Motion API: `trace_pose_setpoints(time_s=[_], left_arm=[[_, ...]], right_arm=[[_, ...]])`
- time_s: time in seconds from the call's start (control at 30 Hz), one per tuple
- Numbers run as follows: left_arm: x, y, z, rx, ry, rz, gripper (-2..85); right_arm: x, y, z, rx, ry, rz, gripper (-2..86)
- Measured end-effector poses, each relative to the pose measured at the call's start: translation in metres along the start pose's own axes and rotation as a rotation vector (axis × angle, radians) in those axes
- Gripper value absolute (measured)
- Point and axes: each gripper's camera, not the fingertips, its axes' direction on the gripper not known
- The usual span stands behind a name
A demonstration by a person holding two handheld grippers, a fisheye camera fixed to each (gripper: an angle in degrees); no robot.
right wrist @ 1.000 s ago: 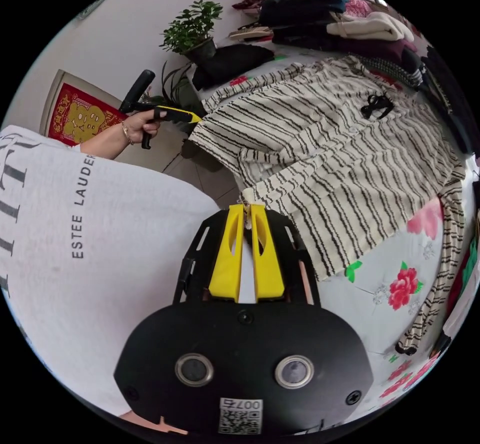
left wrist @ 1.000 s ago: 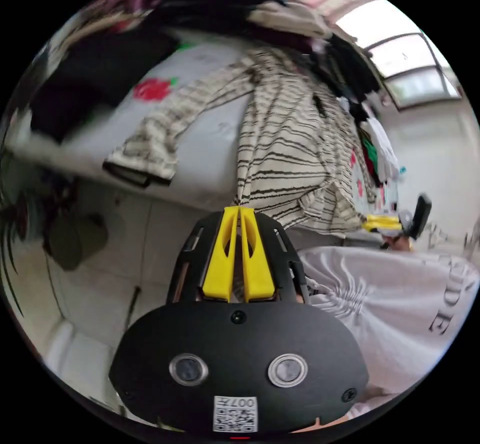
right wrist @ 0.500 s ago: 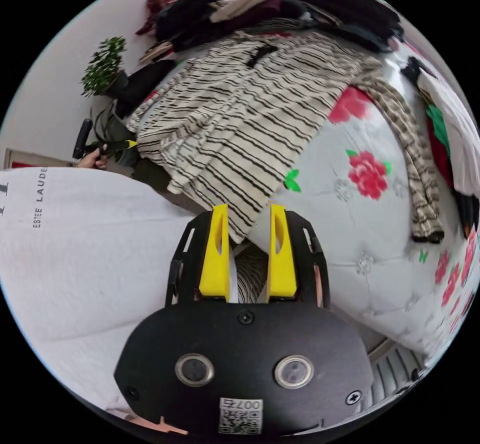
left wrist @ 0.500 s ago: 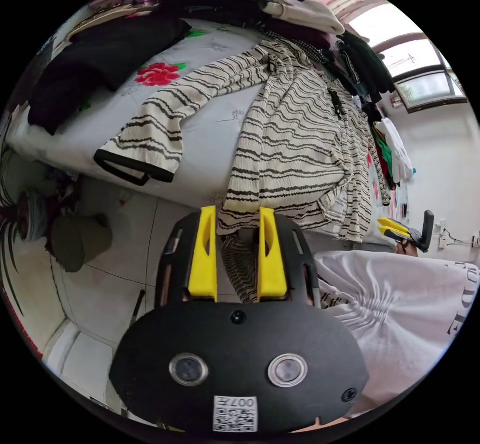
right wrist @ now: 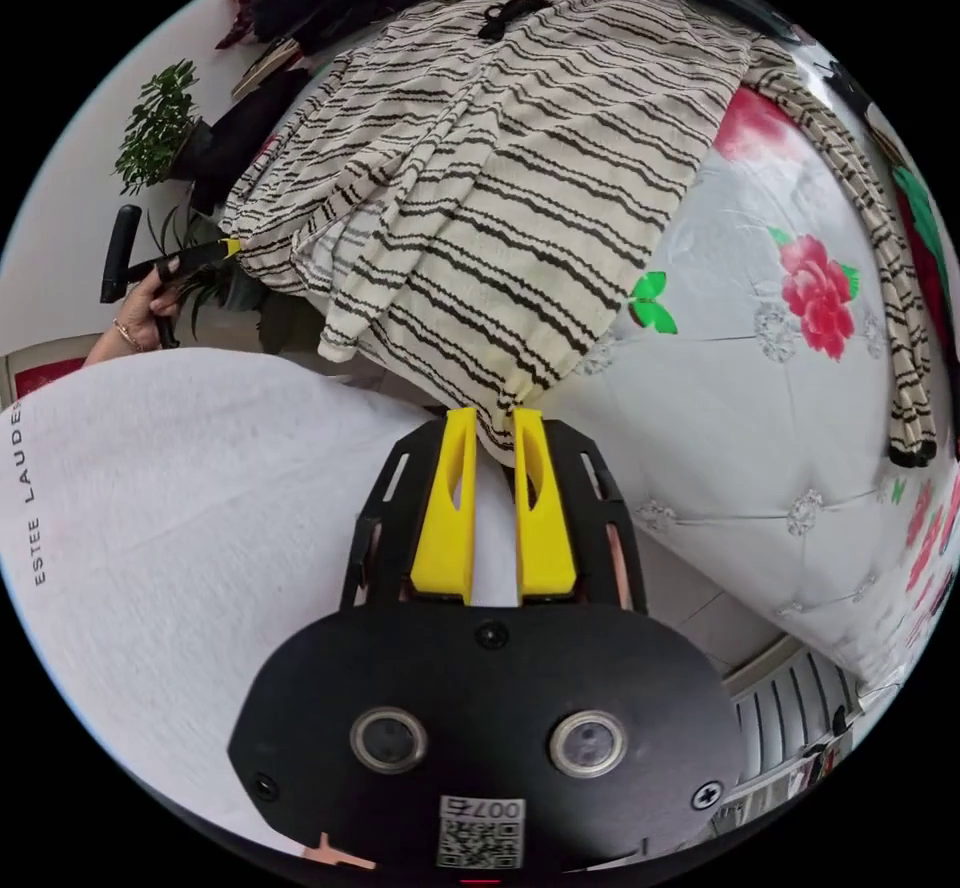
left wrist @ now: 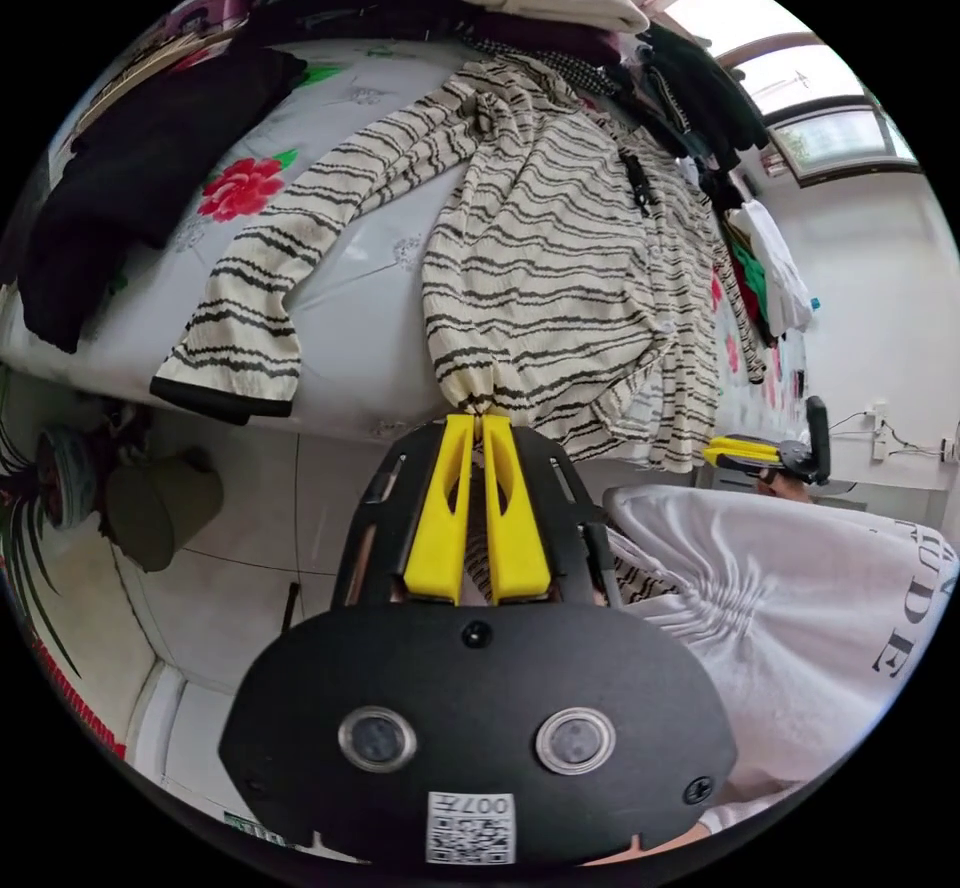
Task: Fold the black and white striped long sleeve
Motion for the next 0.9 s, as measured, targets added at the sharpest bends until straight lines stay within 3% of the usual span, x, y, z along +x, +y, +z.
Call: trace_pose_setpoints(time_s=[0.1,0.3,0.47,0.67,0.77,0.9], left_arm=[[-0.007,0.000,-0.019,0.037,0.059,-0.044,-0.9],[-0.027,0.032,-0.075,0.102,0.197,-0.025,-0.9],[-0.032,0.060,-0.010,-0.012,0.341,-0.091,-0.8],[-0.032,0.084,0.057,-0.116,0.238,-0.204,1.2],[-0.036,0.098,0.043,-0.098,0.112,-0.218,4.7],[0.010,0.093,0.016,0.000,-0.008,-0.030,5.6]], right_arm=[[0.003,-0.006,0.001,-0.036,-0.039,-0.031,0.3],[0.033,0.061,-0.140,0.281,0.071,-0.054,-0.2],[0.055,0.092,-0.144,0.188,0.059,-0.039,-0.1],[0.080,0.099,-0.058,-0.013,0.130,0.095,0.6],[0.074,0.105,-0.075,0.106,0.139,0.088,1.4],[0.051,0.083,-0.097,0.283,0.119,-0.031,2.4]])
